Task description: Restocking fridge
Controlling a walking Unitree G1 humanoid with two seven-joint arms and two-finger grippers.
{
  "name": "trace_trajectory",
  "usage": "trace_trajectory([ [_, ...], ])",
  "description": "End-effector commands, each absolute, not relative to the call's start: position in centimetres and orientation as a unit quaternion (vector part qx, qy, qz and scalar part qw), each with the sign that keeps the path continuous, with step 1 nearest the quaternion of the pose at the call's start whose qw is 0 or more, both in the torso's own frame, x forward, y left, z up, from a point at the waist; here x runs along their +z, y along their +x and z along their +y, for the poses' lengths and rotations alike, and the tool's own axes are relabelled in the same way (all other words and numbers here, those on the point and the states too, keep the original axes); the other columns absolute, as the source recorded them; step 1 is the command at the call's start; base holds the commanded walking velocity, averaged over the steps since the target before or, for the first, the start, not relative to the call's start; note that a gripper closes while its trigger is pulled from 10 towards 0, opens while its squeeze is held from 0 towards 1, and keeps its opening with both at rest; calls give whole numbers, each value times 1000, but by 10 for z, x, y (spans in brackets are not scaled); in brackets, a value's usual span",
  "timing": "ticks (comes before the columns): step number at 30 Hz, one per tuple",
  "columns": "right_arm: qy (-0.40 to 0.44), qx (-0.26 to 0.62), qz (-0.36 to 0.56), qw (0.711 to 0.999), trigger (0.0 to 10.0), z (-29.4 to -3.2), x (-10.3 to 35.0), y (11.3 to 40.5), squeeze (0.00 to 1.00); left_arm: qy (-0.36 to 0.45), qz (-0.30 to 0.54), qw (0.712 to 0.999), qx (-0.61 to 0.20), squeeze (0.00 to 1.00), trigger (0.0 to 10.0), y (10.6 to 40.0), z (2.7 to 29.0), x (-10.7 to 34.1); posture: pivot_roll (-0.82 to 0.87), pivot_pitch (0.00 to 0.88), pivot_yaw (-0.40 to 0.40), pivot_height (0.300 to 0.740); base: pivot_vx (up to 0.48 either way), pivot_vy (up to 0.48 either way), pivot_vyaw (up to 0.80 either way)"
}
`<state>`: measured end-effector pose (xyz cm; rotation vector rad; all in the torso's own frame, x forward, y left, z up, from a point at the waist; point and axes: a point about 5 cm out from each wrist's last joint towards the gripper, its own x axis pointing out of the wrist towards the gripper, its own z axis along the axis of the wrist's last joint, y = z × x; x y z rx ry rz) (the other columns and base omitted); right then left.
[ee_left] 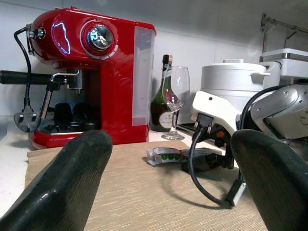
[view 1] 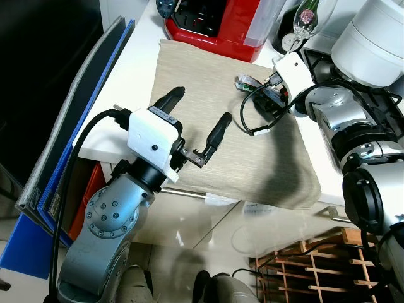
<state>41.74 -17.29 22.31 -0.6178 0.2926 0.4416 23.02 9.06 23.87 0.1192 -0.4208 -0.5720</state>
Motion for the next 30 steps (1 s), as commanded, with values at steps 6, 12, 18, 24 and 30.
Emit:
trace_trajectory([
  [6,-332,236,194,893,0,-181,200,411,0,51,-211,933,-289,0,10000,227,87,242,231,159,-222,740,0,0,0],
  [12,-305,216,174,911,0,-185,207,412,0,49,-211,933,-288,0,10000,228,85,241,218,158,-225,740,0,0,0],
  [18,-268,199,144,932,0,-186,217,415,0,47,-212,932,-289,0,10000,230,84,241,207,160,-220,740,0,0,0],
  [24,-184,183,94,961,0,-185,239,419,0,43,-211,930,-297,0,10000,234,83,242,178,157,-198,740,0,0,0],
  [30,-163,196,56,965,0,-184,257,421,0,43,-215,923,-315,0,10000,241,78,243,152,136,-178,740,0,0,0],
])
